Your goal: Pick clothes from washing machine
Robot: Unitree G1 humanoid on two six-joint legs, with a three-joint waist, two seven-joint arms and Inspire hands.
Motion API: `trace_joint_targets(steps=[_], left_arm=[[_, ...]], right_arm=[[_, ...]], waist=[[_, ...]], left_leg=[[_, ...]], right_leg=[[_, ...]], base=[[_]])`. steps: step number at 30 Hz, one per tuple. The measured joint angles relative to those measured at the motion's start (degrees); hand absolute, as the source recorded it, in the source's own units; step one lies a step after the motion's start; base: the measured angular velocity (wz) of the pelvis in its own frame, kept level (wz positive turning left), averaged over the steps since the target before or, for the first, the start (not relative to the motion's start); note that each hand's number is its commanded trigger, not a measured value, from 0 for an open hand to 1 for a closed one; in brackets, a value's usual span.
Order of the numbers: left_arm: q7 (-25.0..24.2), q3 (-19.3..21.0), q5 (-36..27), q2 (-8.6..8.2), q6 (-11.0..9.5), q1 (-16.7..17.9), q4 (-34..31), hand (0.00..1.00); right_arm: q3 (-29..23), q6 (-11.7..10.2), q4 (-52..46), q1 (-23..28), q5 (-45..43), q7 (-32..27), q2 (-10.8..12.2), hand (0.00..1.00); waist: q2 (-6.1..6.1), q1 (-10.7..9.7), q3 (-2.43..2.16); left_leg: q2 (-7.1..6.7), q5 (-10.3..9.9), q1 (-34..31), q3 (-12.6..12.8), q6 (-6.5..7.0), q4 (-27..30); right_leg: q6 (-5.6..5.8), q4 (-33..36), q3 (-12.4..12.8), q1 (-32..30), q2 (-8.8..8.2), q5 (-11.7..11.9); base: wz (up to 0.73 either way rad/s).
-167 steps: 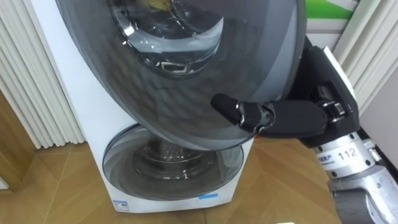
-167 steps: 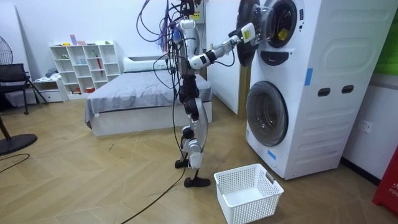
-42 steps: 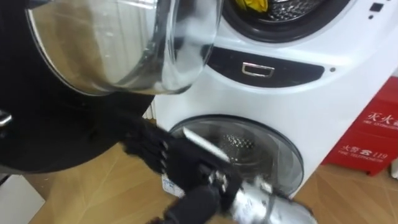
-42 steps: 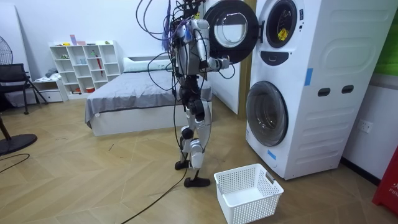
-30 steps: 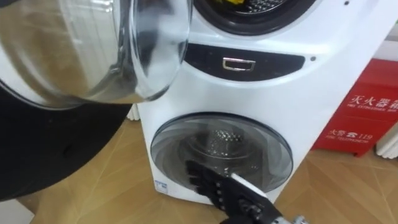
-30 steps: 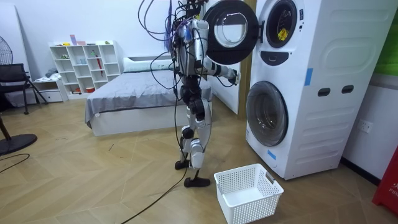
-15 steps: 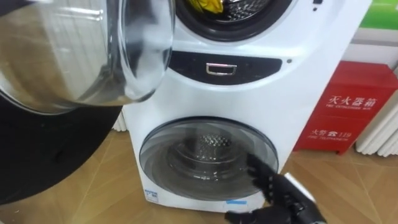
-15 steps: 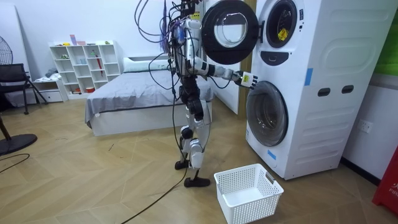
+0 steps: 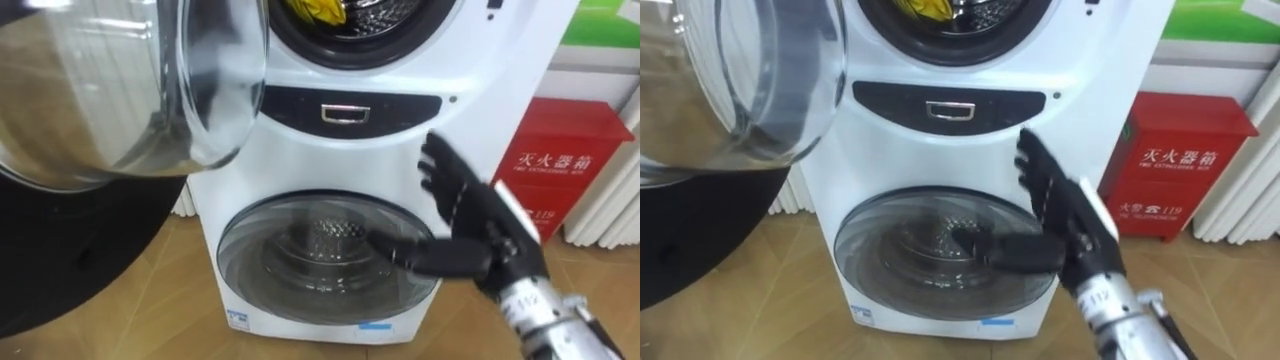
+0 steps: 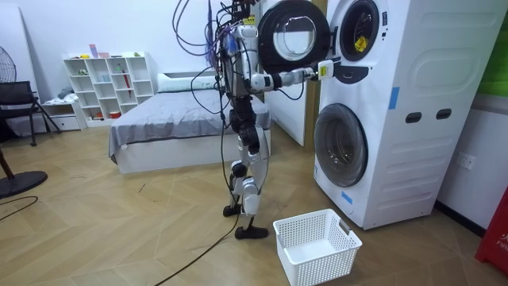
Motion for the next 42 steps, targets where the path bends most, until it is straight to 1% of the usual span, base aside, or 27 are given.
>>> trace_joint_targets(steps=[4, 6, 9, 11, 12, 13, 14, 17, 18, 20, 21, 22, 23, 24, 25, 26, 27, 28, 30, 31, 34, 36, 38, 39, 40, 41, 42], left_arm=[[0.0, 0.1, 0.1, -0.08, 1.0, -0.1, 0.2, 0.0], [-0.1, 0.4, 0.7, -0.08, 1.9, -0.1, 0.3, 0.0], [-0.1, 0.4, 1.0, 0.1, 2.4, 0.2, 0.1, 0.0], [-0.1, 0.8, 1.0, 0.12, 2.9, -0.1, 0.5, 0.0], [-0.1, 1.0, 1.0, 0.13, 3.3, -0.2, 1.0, 0.0], [-0.1, 1.1, 1.0, 0.17, 3.4, -0.2, 1.5, 0.0], [-0.1, 1.2, 1.2, 0.36, 3.7, -0.2, 2.4, 0.0], [0.0, 2.2, 1.4, 0.3, 4.9, 0.5, 2.3, 0.0], [0.0, 2.2, 1.3, 0.17, 5.0, 0.7, 2.4, 0.0], [-0.1, 2.1, 1.1, 0.0, 5.8, 0.7, 2.2, 0.0], [-0.1, 2.1, 1.1, -0.14, 6.2, 0.8, 2.2, 0.0], [-0.1, 2.2, 1.1, -0.2, 6.3, 1.0, 2.1, 0.0], [-0.1, 2.2, 1.1, -0.18, 6.4, 1.5, 2.1, 0.0], [-0.1, 2.3, 1.1, 0.01, 6.6, 2.3, 2.1, 0.0], [-0.2, 2.3, 1.1, 0.19, 6.6, 2.8, 2.1, 0.0], [-0.4, 2.4, 1.2, 0.55, 6.6, 3.2, 2.1, 0.0], [-1.0, 2.9, 1.3, 0.81, 6.2, 3.0, 1.8, 0.0], [-1.3, 3.6, 1.4, 0.72, 5.8, 3.0, 1.7, 0.0], [-1.5, 4.6, 1.3, 0.5, 5.6, 2.6, 1.5, 0.0], [-1.6, 4.6, 1.3, 0.49, 5.7, 2.2, 1.5, 0.0], [-1.7, 4.5, 1.1, 0.5, 5.6, 0.6, 1.6, 0.0], [-1.7, 4.4, 1.1, 0.61, 5.7, -1.2, 1.7, 0.0], [-1.7, 4.5, 1.2, 0.83, 5.7, -2.1, 1.6, 0.0], [-1.7, 4.5, 1.2, 0.97, 5.9, -2.8, 1.6, 0.0], [-1.7, 4.4, 1.1, 1.01, 5.9, -3.2, 1.9, 0.0], [-1.6, 4.0, 1.0, 1.32, 6.1, -4.5, 2.3, 0.0], [-1.2, 3.1, 0.6, 1.98, 6.0, -5.3, 1.8, 0.0]], right_arm=[[-0.2, 0.1, 0.4, -2.5, 1.5, 0.2, 0.2, 0.0], [-0.4, 0.3, 0.4, -3.9, 5.1, 0.3, 0.2, 0.0], [0.5, 0.2, 0.3, -5.2, 8.3, 0.5, 0.2, 0.0], [1.8, 0.5, 0.3, -7.0, 8.5, 1.7, 0.4, 0.0], [2.0, 0.7, 0.3, -7.7, 8.7, 2.4, 0.6, 0.0], [2.1, 0.8, 0.4, -8.1, 8.7, 2.6, 0.7, 0.0], [2.1, 0.8, 0.4, -8.9, 8.8, 2.7, 1.6, 0.0], [2.2, 0.7, 0.3, -10.5, 8.6, 1.8, 3.5, 0.0], [2.4, 0.7, 0.2, -11.0, 8.7, 1.1, 3.5, 0.0], [2.5, 0.7, 0.2, -11.8, 9.4, -0.3, 3.7, 0.0], [2.6, 1.2, 0.8, -13.0, 9.9, -0.5, 3.6, 0.0], [2.6, 1.7, 0.8, -13.5, 10.0, -0.5, 3.6, 0.0], [2.6, 2.1, 0.7, -14.2, 11.0, -0.5, 3.4, 0.0], [3.3, 2.3, 0.6, -14.2, 12.3, -0.6, 3.4, 0.0], [3.8, 2.3, 0.6, -14.3, 12.4, -0.5, 3.4, 0.0], [4.1, 2.3, 0.4, -14.4, 12.4, -0.3, 3.3, 0.0], [4.1, 2.3, 0.4, -15.0, 12.6, -0.5, 3.1, 0.0], [4.0, 2.3, 0.3, -15.2, 12.6, -0.7, 2.7, 0.0], [4.0, 2.3, 0.0, -15.5, 11.6, -2.2, 2.2, 0.0], [4.0, 2.3, -0.1, -15.5, 11.1, -2.6, 2.2, 0.0], [4.1, 2.2, -1.0, -15.5, 6.8, -3.7, 1.8, 0.0], [3.8, 2.0, -1.2, -15.5, 5.1, -4.0, 1.4, 0.0], [3.5, 1.4, -1.3, -15.5, 5.1, -4.0, 1.1, 0.0], [3.7, 0.9, -1.5, -15.4, 5.1, -3.9, 1.0, 0.0], [3.8, 0.7, -1.5, -15.4, 5.0, -4.0, 0.9, 0.0], [3.9, 0.6, -1.3, -15.4, 4.3, -4.3, 0.7, 0.0], [4.0, 0.4, -2.0, -14.5, 3.6, -4.6, 0.2, 0.0]], waist=[[0.35, 0.0, 0.24], [0.22, 1.0, 0.31], [-0.57, 1.6, 0.61], [-1.23, 2.9, 0.5], [-1.26, 3.3, 0.5], [-1.04, 3.9, 0.66], [-1.24, 4.7, 0.56], [-1.12, 4.6, 0.47], [-1.05, 4.6, 0.47], [-1.16, 4.6, 0.52], [-1.19, 4.9, 0.53], [-1.1, 5.3, 0.52], [-1.11, 6.0, 0.57], [-1.25, 7.0, 0.48], [-1.29, 7.0, 0.11], [-1.91, 6.3, -0.36], [-3.03, 5.9, -0.63], [-3.43, 5.8, -0.8], [-4.41, 5.9, -0.47], [-4.34, 5.9, -0.42], [-3.68, 5.0, 0.11], [-2.82, 3.9, 0.31], [-3.07, 3.5, 0.37], [-3.38, 3.6, 0.37], [-3.31, 3.6, 0.36], [-2.83, 3.5, 0.5], [-2.18, 3.1, 0.65]], left_leg=[[0.03, 0.0, 0.2, 0.0, 0.0, 0.0], [0.12, 0.0, 0.6, 0.0, 0.0, 0.0], [0.34, -0.2, 0.3, 0.3, -0.31, 1.2], [1.68, -2.5, -1.0, 1.2, -0.92, 5.7], [2.69, -4.2, -2.1, 1.2, -1.31, 9.7], [3.17, -4.9, -2.6, 1.1, -1.52, 11.9], [4.05, -5.9, -3.9, 0.8, -1.89, 16.3], [5.41, -6.3, -8.7, -2.4, -2.16, 27.2], [5.31, -6.2, -10.7, -3.8, -2.07, 30.2], [3.19, -6.5, -14.9, -4.8, -1.9, 29.3], [1.42, -6.3, -18.0, -4.6, -1.78, 26.5], [0.51, -5.8, -19.2, -4.5, -1.79, 24.1], [-0.78, -2.1, -21.1, -4.4, -1.06, 18.0], [-1.08, 2.3, -21.6, -4.4, -0.72, 14.1], [-1.17, 4.3, -21.5, -4.4, -0.68, 12.2], [-1.6, 8.1, -21.2, -4.2, -0.07, 9.8], [-2.24, 10.0, -20.9, -3.4, 1.33, 8.4], [-2.45, 10.7, -20.6, -2.9, 2.33, 8.0], [-3.74, 8.8, -20.2, -1.9, 3.69, 10.2], [-3.96, 7.9, -20.2, -1.9, 3.85, 10.9], [-5.61, 3.8, -20.4, -0.8, 5.03, 15.7], [-6.94, 0.9, -19.0, 0.1, 6.62, 15.6], [-8.17, -0.3, -17.2, 1.7, 7.78, 14.9], [-9.37, -0.7, -15.4, 2.1, 8.41, 14.5], [-9.69, -0.9, -14.5, 2.1, 8.75, 14.3], [-9.85, -1.3, -12.7, 1.5, 9.2, 13.5], [-9.81, -1.8, -11.0, -0.2, 9.28, 11.9]], right_leg=[[-0.01, 0.1, 0.0, 0.0, 0.02, 0.0], [-0.09, 0.3, 0.5, 0.1, 0.15, 0.0], [-0.39, 0.9, 0.9, -0.1, 0.28, -0.2], [-1.13, 3.2, 1.4, -0.9, 1.2, -1.2], [-1.62, 4.1, 1.4, -0.8, 1.83, -1.8], [-1.87, 4.6, 1.5, -0.8, 2.15, -2.2], [-2.53, 5.8, 1.4, -0.7, 2.55, -3.0], [-3.62, 7.5, 2.0, 0.3, 3.55, -5.2], [-4.5, 8.7, 2.1, 0.3, 3.67, -6.4], [-4.5, 9.4, 3.2, -0.1, 3.76, -7.4], [-4.2, 9.2, 4.2, 0.1, 3.5, -7.6], [-4.12, 9.1, 4.5, 0.4, 3.19, -7.7], [-4.17, 8.9, 4.8, 1.0, 2.86, -8.0], [-3.62, 9.0, 5.0, 1.6, 2.3, -8.9], [-3.44, 8.8, 5.3, 2.1, 2.1, -9.3], [-3.42, 8.5, 6.0, 3.0, 1.97, -9.8], [-2.81, 8.3, 6.0, 3.0, 1.35, -10.1], [-2.63, 7.9, 6.1, 3.1, 1.02, -10.2], [-1.69, 5.1, 5.4, 5.0, -0.69, -9.7], [-1.4, 4.9, 5.4, 5.5, -0.96, -9.7], [1.2, 6.8, 5.3, 7.3, -3.12, -11.3], [3.86, 14.8, 4.5, 5.2, -5.04, -12.9], [4.64, 24.0, 4.4, 2.0, -7.27, -12.9], [5.53, 29.2, 4.1, 0.3, -9.12, -12.0], [5.89, 31.3, 4.1, -0.1, -9.5, -11.0], [6.15, 34.5, 4.3, -1.1, -9.48, -8.0], [5.87, 36.6, 4.3, -2.3, -9.35, -7.5]], base=[[-0.01], [-0.12], [-0.11], [-0.23], [-0.25], [-0.18], [-0.12], [0.08], [0.27], [0.28], [0.07], [-0.22], [-0.42], [-0.41], [-0.22], [0.16], [0.19], [0.09], [-0.02], [0.09], [0.07], [0.14], [0.07], [-0.08], [-0.04], [0.0], [0.0]])
